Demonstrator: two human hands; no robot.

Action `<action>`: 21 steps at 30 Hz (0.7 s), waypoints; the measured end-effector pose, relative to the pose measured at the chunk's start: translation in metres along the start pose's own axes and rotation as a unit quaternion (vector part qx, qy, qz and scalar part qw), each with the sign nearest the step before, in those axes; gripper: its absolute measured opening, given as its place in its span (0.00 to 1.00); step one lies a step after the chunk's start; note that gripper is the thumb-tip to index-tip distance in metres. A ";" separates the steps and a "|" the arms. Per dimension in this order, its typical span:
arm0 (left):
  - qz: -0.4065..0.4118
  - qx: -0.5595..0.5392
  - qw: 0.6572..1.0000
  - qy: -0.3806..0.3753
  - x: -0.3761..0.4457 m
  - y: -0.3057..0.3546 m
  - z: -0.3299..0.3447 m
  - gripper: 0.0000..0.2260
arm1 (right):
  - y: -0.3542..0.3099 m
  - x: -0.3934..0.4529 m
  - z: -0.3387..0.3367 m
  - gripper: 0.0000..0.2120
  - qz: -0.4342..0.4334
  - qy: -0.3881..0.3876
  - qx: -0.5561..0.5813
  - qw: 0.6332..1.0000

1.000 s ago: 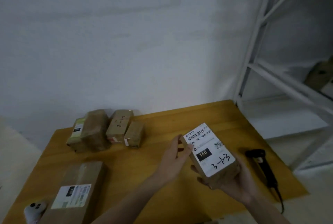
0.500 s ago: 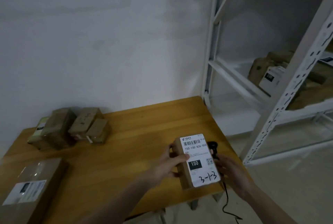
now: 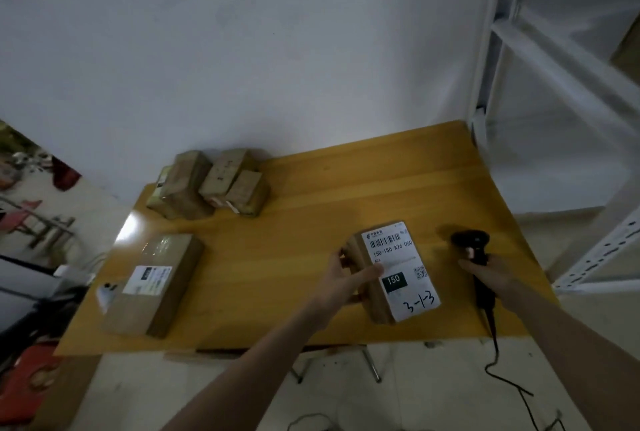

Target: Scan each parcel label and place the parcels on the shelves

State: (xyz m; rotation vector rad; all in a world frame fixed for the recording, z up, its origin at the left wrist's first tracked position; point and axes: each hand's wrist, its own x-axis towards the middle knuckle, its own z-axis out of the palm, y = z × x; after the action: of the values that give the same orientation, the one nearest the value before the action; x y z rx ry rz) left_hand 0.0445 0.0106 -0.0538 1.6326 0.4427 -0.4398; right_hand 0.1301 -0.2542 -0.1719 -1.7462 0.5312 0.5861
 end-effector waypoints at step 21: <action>0.092 0.043 0.994 -0.031 0.034 0.022 0.036 0.42 | -0.064 -0.199 0.000 0.08 -0.211 -0.034 0.018 0.977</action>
State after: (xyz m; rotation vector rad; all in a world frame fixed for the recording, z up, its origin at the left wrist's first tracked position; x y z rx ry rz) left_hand 0.0837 -0.0263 -0.0569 1.7213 0.2258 -0.3739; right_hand 0.0160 -0.2289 0.0016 -1.7306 0.1119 0.3314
